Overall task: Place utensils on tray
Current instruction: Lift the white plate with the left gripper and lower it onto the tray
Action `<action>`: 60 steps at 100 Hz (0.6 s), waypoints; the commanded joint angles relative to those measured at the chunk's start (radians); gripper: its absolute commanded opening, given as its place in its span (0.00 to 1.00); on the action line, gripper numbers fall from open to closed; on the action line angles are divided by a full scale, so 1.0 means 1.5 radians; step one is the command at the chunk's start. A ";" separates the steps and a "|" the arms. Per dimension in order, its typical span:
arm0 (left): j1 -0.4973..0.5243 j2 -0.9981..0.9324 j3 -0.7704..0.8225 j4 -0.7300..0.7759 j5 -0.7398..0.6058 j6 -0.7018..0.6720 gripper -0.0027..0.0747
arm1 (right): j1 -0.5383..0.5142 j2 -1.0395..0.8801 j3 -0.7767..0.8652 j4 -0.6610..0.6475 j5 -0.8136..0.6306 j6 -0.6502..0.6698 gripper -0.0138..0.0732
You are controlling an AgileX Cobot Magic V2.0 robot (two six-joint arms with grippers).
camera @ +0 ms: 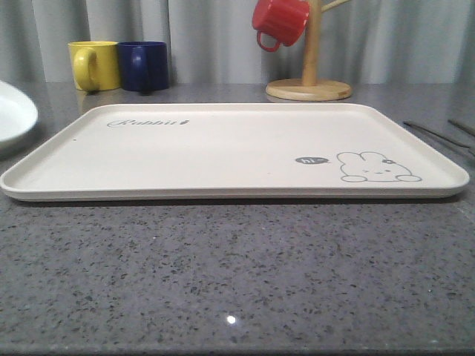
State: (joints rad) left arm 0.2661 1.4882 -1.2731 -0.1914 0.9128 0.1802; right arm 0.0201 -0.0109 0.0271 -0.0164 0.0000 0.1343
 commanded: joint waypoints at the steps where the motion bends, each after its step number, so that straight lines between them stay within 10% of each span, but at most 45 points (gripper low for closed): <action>1: 0.002 -0.053 -0.032 -0.047 -0.006 0.017 0.01 | -0.004 -0.012 0.000 -0.001 -0.054 -0.006 0.08; 60: -0.183 -0.021 -0.066 -0.206 0.010 0.095 0.01 | -0.004 -0.012 0.000 -0.001 -0.054 -0.006 0.08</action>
State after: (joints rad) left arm 0.0478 1.4468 -1.3402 -0.4560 0.9797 0.3251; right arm 0.0201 -0.0109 0.0271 -0.0164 0.0000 0.1343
